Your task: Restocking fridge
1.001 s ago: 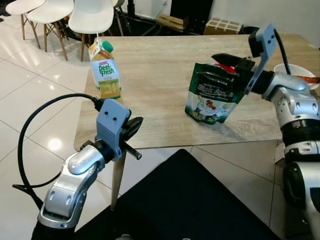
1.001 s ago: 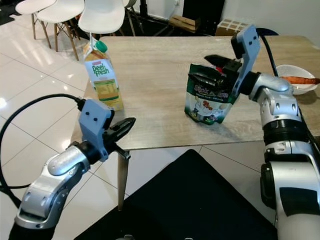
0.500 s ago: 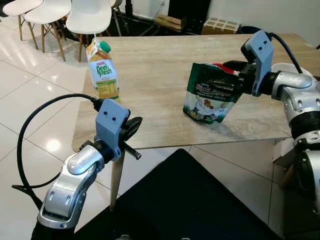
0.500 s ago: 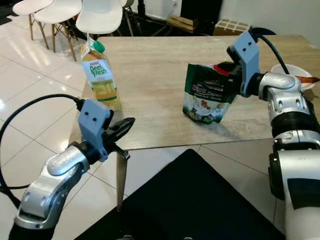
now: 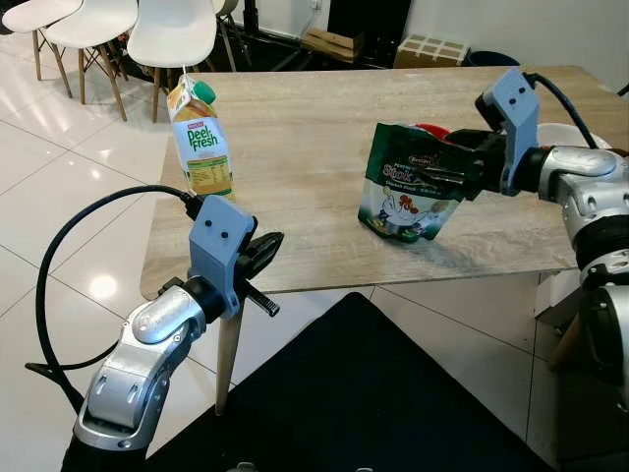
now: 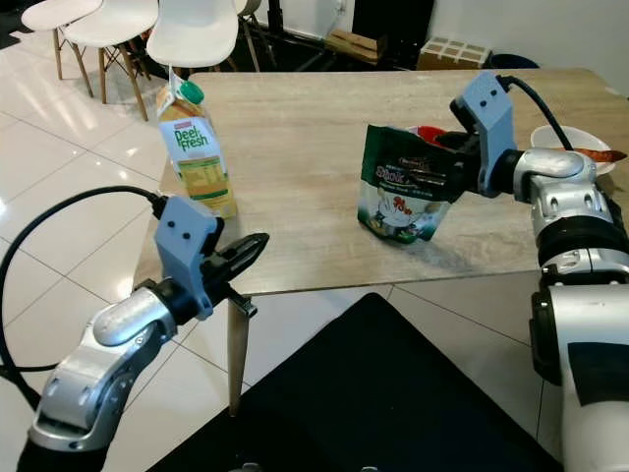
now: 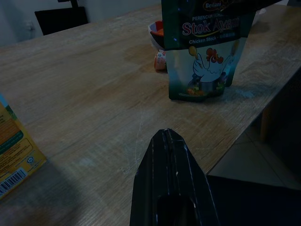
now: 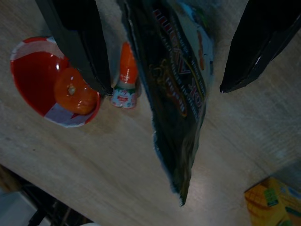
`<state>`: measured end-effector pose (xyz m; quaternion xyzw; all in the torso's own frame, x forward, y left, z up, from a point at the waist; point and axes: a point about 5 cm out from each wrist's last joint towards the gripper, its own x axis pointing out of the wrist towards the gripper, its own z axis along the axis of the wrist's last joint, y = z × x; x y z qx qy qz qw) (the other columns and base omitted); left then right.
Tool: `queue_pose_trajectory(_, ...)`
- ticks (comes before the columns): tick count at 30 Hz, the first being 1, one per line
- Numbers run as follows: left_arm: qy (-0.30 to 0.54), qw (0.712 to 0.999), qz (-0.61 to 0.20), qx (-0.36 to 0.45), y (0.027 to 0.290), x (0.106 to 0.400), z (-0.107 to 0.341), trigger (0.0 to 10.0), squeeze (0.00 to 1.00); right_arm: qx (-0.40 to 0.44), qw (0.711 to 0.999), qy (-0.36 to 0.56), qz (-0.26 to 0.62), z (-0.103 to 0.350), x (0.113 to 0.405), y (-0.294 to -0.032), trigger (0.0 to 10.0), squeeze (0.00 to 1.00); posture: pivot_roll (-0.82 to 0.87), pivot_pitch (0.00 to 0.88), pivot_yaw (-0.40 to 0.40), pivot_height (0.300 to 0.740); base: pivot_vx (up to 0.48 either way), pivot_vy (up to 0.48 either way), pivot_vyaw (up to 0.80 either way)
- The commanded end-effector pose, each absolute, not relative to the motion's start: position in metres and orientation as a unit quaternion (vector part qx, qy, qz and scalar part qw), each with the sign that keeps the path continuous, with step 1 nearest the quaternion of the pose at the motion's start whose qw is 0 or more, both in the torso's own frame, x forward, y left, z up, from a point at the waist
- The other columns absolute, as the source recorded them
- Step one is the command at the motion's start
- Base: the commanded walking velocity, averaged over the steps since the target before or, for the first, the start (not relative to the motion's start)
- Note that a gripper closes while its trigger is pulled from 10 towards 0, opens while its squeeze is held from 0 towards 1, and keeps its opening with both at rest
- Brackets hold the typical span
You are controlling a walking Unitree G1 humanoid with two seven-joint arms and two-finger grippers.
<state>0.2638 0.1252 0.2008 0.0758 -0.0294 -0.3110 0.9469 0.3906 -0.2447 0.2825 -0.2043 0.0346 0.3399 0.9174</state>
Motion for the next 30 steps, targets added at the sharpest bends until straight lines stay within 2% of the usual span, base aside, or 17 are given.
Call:
queue_pose_trajectory(1, -0.016, 0.944, -0.318, 0.080, 0.1251, 0.2615, 0.1961, 10.0, 0.00, -0.205, 0.914, 0.041, 0.347, 0.2771, 0.3908, -0.2432, 10.0, 0.00, -0.02, 0.113, -0.052, 0.740, 0.000, 0.000, 0.00)
queue_pose_trajectory(10, -0.017, 0.944, -0.320, 0.080, 0.1244, 0.2618, 0.1967, 10.0, 0.00, -0.194, 0.912, 0.044, 0.358, 0.2749, 0.3916, -0.2389, 10.0, 0.00, -0.02, 0.113, -0.053, 0.740, 0.000, 0.000, 0.00)
queue_pose_trajectory(11, -0.017, 0.944, -0.320, 0.080, 0.1244, 0.2619, 0.1968, 10.0, 0.00, -0.184, 0.913, 0.041, 0.362, 0.2753, 0.3916, -0.2380, 7.0, 0.00, -0.02, 0.112, -0.054, 0.740, 0.000, 0.000, 0.00)
queue_pose_trajectory(13, -0.017, 0.944, -0.320, 0.080, 0.1242, 0.2620, 0.1970, 10.0, 0.00, -0.168, 0.916, 0.035, 0.362, 0.2765, 0.3921, -0.2371, 2.1, 0.00, -0.02, 0.112, -0.053, 0.740, 0.000, 0.000, 0.00)
queue_pose_trajectory(14, -0.018, 0.944, -0.320, 0.079, 0.1240, 0.2621, 0.1971, 10.0, 0.00, -0.160, 0.918, 0.031, 0.361, 0.2772, 0.3924, -0.2370, 0.0, 0.00, -0.02, 0.112, -0.054, 0.740, 0.000, 0.000, 0.00)
queue_pose_trajectory(20, -0.019, 0.944, -0.319, 0.078, 0.1231, 0.2626, 0.1973, 10.0, 0.00, -0.119, 0.927, 0.014, 0.355, 0.2795, 0.3927, -0.2383, 0.0, 0.00, -0.02, 0.111, -0.058, 0.740, 0.000, 0.000, 0.00)
queue_pose_trajectory(30, -0.019, 0.943, -0.322, 0.076, 0.1213, 0.2642, 0.1961, 10.0, 0.00, -0.108, 0.928, 0.017, 0.356, 0.2785, 0.3900, -0.2450, 0.0, 0.00, -0.03, 0.112, -0.056, 0.740, 0.000, 0.000, 0.00)
